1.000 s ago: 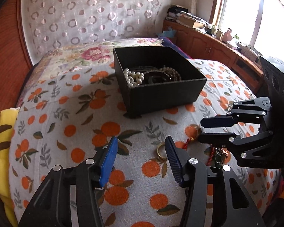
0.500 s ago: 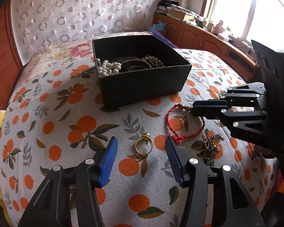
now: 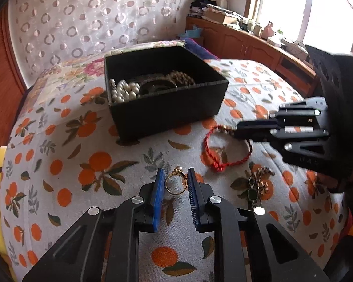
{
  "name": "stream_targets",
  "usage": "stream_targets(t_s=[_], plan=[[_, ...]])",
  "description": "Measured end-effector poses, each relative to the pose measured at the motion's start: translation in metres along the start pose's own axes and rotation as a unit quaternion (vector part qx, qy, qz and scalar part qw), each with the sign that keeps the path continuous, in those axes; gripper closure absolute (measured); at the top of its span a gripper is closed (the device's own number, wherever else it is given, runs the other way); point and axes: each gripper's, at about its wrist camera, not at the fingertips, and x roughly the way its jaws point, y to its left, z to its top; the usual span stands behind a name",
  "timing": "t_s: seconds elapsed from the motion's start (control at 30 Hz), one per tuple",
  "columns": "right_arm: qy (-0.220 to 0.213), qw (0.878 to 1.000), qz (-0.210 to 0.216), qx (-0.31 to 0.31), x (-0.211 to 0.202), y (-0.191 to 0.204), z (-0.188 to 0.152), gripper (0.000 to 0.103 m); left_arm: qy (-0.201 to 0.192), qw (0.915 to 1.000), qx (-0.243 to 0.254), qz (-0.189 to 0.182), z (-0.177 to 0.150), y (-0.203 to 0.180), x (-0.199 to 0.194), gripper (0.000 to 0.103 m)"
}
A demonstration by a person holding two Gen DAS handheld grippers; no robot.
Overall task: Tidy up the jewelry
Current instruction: 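Move the left gripper back and close it on the gold ring, then carry the gold ring into the black box and open the left gripper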
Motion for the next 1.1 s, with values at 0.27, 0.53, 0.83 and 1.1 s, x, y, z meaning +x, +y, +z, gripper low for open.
stream_targets(t_s=[0.27,0.53,0.83,1.1], plan=[[-0.041,0.999,-0.009,-0.003,-0.023,-0.001,0.008,0.095,-0.035,0.9993,-0.008,0.011,0.018,0.008,-0.022,0.084],[-0.103,0.994,-0.024,-0.015,-0.062,-0.007,0.041,0.095,-0.062,0.9977,-0.022,0.016,0.035,0.016,-0.03,0.084],[-0.144,0.989,-0.022,-0.011,-0.058,-0.017,0.083,0.095,-0.077,0.9964,-0.03,0.021,0.049,0.02,-0.031,0.084],[-0.136,0.991,0.007,0.019,-0.025,-0.025,0.078,0.095,-0.083,0.9954,-0.038,0.029,0.059,0.027,-0.029,0.084]])
